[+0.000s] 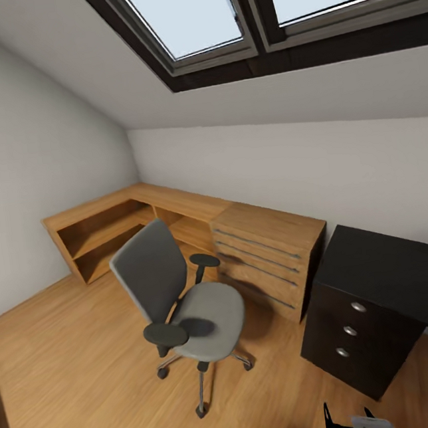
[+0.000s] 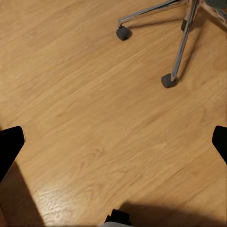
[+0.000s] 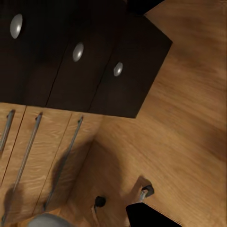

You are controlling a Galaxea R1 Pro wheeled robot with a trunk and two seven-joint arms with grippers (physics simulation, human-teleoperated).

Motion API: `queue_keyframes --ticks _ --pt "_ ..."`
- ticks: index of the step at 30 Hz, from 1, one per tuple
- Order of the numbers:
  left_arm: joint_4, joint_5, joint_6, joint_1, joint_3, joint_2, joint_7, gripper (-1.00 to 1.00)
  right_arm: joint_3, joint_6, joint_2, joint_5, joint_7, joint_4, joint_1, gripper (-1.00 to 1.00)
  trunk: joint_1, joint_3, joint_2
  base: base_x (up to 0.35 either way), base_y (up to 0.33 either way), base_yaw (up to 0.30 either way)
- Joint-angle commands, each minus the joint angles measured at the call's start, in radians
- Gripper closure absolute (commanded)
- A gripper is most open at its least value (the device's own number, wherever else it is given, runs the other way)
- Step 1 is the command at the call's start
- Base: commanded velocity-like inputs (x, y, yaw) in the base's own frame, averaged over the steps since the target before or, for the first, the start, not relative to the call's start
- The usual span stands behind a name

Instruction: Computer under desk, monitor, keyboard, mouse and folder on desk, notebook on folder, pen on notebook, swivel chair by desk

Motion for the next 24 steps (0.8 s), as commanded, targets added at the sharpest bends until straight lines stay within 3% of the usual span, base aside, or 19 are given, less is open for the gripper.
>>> queue_keyframes --ticks 1,24 --pt "0.001 0.003 -0.002 -0.001 -0.009 0.0 0.007 -1.0 0.009 -0.004 0.0 -0.01 0.0 0.002 -0.001 -1.0 0.0 -0.002 -0.002 0.0 0.0 0.281" --pt "0.001 0.004 -0.002 -0.001 -0.007 0.001 0.007 -1.0 0.009 -0.006 0.0 -0.01 0.0 0.002 -0.001 -1.0 0.0 -0.002 -0.002 0.0 0.0 0.281"
